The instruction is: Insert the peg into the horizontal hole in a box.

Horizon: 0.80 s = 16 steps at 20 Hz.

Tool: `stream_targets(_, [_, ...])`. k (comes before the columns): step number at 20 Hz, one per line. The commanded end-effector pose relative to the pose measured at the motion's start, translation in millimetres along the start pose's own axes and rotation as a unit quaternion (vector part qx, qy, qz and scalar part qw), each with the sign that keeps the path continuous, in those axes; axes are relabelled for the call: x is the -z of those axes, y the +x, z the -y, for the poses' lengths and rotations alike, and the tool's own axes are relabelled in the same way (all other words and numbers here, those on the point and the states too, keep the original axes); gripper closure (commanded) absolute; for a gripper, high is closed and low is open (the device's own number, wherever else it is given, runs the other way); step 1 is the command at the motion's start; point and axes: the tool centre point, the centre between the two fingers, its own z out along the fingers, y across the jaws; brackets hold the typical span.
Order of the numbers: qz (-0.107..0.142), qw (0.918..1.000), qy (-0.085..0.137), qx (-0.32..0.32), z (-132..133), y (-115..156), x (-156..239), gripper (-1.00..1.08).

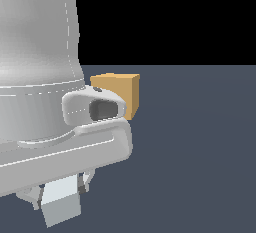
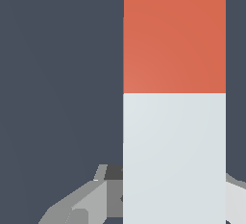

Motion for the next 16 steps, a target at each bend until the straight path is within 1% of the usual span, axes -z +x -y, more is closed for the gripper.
stream_targets(1, [0.001, 0.9998, -0.001, -0.022, 0.1, 12.0, 2.7, 1.08])
stream_targets(8, [0.001, 0.9959, -0.001, -0.091, -1.5, 51.1, 8.3, 1.08])
stream_targets(16, [0.000, 0.9863, -0.001, -0.165, -10.1, 92.6, 14.4, 1.08])
